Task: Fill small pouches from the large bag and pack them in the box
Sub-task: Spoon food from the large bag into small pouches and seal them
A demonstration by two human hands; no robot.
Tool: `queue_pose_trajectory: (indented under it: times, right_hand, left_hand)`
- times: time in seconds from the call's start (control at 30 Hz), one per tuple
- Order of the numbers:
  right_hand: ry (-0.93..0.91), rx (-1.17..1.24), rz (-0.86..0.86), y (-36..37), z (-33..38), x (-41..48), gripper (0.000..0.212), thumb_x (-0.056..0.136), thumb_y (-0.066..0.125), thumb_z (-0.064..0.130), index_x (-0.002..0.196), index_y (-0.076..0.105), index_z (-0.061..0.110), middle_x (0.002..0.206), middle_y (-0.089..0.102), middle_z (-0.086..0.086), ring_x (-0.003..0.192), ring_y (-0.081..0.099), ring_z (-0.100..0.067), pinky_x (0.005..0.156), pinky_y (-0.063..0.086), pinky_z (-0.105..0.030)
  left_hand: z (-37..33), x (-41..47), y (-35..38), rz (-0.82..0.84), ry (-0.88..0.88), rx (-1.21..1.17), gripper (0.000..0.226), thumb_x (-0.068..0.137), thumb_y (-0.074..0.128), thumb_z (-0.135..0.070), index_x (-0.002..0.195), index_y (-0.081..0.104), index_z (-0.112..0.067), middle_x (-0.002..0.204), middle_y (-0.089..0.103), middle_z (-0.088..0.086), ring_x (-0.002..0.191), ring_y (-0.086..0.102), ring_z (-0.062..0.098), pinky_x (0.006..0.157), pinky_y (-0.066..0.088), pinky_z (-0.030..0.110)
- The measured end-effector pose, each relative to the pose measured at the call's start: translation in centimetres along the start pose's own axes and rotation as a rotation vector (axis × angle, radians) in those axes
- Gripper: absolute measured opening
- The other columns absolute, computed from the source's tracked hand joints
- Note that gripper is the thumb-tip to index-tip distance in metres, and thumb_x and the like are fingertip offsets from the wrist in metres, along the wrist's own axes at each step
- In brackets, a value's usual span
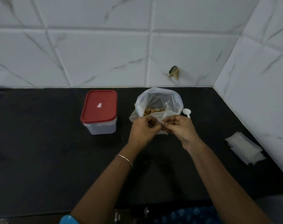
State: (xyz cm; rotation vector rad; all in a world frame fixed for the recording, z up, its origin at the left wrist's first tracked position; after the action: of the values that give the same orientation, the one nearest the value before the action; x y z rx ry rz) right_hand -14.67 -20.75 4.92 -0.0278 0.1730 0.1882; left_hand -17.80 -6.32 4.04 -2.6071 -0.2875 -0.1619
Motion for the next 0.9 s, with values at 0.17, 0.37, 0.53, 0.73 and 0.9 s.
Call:
queue_pose_trajectory:
  times: [0.17, 0.37, 0.53, 0.73, 0.9]
  right_hand:
    - [-0.012, -0.124, -0.076, -0.7, 1.1, 0.5, 0.021, 0.079, 0.072, -0.006, 0.095, 0.060, 0.001, 0.077, 0.069, -0.012, 0.070, 0.069, -0.016, 0.064, 0.057, -0.021]
    - [-0.178, -0.567, -0.078, -0.7, 2.1, 1.0, 0.015, 0.079, 0.067, 0.004, 0.085, 0.062, 0.018, 0.076, 0.064, 0.000, 0.069, 0.062, -0.013, 0.066, 0.053, -0.029]
    - [-0.401, -0.916, 0.078, 0.0, 2.8, 0.9, 0.029, 0.090, 0.054, 0.006, 0.081, 0.064, 0.031, 0.089, 0.054, 0.003, 0.075, 0.055, -0.009, 0.063, 0.042, -0.022]
    - [-0.368, -0.843, 0.059, -0.2, 3.2, 0.9, 0.028, 0.093, 0.052, 0.009, 0.096, 0.075, 0.025, 0.106, 0.062, 0.008, 0.090, 0.058, -0.004, 0.073, 0.045, -0.016]
    - [-0.290, -0.675, 0.035, 0.2, 3.1, 1.2, 0.007, 0.086, 0.068, 0.019, 0.084, 0.074, 0.022, 0.085, 0.071, 0.010, 0.080, 0.065, -0.003, 0.076, 0.053, -0.023]
  left_hand:
    - [0.9, 1.0, -1.2, -0.071, -0.186, -0.060, 0.003, 0.083, 0.066, -0.021, 0.082, 0.068, -0.021, 0.074, 0.070, -0.002, 0.070, 0.069, 0.013, 0.075, 0.059, 0.039]
    - [0.7, 1.6, -2.0, -0.057, -0.229, 0.027, 0.006, 0.079, 0.068, -0.025, 0.079, 0.069, -0.019, 0.072, 0.070, -0.003, 0.070, 0.068, 0.012, 0.074, 0.059, 0.035]
    - [-0.5, 1.4, -2.2, -0.078, -0.129, 0.196, 0.008, 0.084, 0.065, -0.027, 0.083, 0.064, -0.019, 0.077, 0.066, -0.004, 0.069, 0.061, 0.007, 0.057, 0.040, 0.016]
    - [0.0, 1.3, -2.6, -0.094, -0.106, 0.243, 0.008, 0.085, 0.065, -0.028, 0.083, 0.062, -0.020, 0.077, 0.063, -0.006, 0.070, 0.059, 0.006, 0.059, 0.041, 0.016]
    - [0.2, 1.1, -2.5, 0.048, -0.017, -0.024, 0.024, 0.084, 0.066, -0.015, 0.105, 0.056, -0.019, 0.105, 0.060, -0.004, 0.094, 0.062, 0.010, 0.073, 0.053, 0.020]
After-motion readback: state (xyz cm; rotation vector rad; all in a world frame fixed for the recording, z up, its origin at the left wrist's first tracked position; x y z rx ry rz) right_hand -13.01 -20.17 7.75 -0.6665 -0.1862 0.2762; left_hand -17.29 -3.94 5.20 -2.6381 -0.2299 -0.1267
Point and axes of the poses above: each hand's wrist, its own x-axis towards the middle knuckle, its own y-axis out of the palm, z = x × y, the point moved 3 cm from there along x, towards the middle knuckle
